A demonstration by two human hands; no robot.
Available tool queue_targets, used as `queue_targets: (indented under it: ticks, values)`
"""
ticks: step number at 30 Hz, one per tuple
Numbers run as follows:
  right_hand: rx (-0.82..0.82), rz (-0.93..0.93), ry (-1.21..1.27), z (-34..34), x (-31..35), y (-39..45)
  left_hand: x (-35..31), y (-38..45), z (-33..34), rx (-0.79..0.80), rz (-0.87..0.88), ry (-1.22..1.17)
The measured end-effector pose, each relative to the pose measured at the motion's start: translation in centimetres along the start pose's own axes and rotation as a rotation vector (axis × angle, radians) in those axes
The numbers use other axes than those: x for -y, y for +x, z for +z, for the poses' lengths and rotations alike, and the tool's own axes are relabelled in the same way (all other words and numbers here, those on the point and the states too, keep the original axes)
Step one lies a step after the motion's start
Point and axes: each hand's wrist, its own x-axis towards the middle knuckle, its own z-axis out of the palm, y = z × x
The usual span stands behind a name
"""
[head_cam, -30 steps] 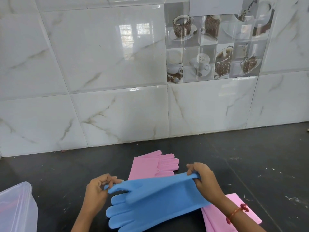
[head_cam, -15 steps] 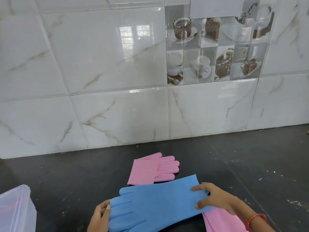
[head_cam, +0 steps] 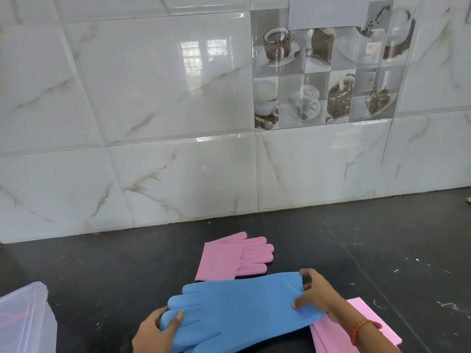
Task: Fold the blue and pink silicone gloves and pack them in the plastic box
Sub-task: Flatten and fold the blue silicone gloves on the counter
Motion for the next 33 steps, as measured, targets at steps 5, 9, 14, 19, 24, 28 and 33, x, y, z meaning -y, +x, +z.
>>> queue_targets:
  ticks: [5,9,14,19,24,28,33]
  values:
    - [0.013,0.048,0.049,0.0,0.7,0.1,0.1,1.0,0.6,-0.073,0.012,-0.028]
    - [-0.025,0.074,0.063,0.2,0.9,0.4,0.0,1.2,0.6,-0.072,0.041,-0.046]
    - [-0.069,0.091,0.042,0.5,0.7,0.9,0.3,0.9,0.7,-0.065,0.046,-0.042]
    - [-0.145,0.088,-0.173,0.9,0.3,1.2,0.5,0.7,0.6,-0.057,0.035,-0.077]
    - [-0.246,0.056,-0.377,1.7,0.4,0.3,0.6,0.0,0.6,-0.055,0.034,-0.11]
    - [-0.289,0.044,-0.372,1.9,0.3,-0.5,0.3,-1.0,0.8,-0.059,0.014,-0.13]
    - [-0.3,0.026,-0.246,1.4,0.3,-1.6,0.1,-2.4,1.4,-0.051,0.011,-0.13]
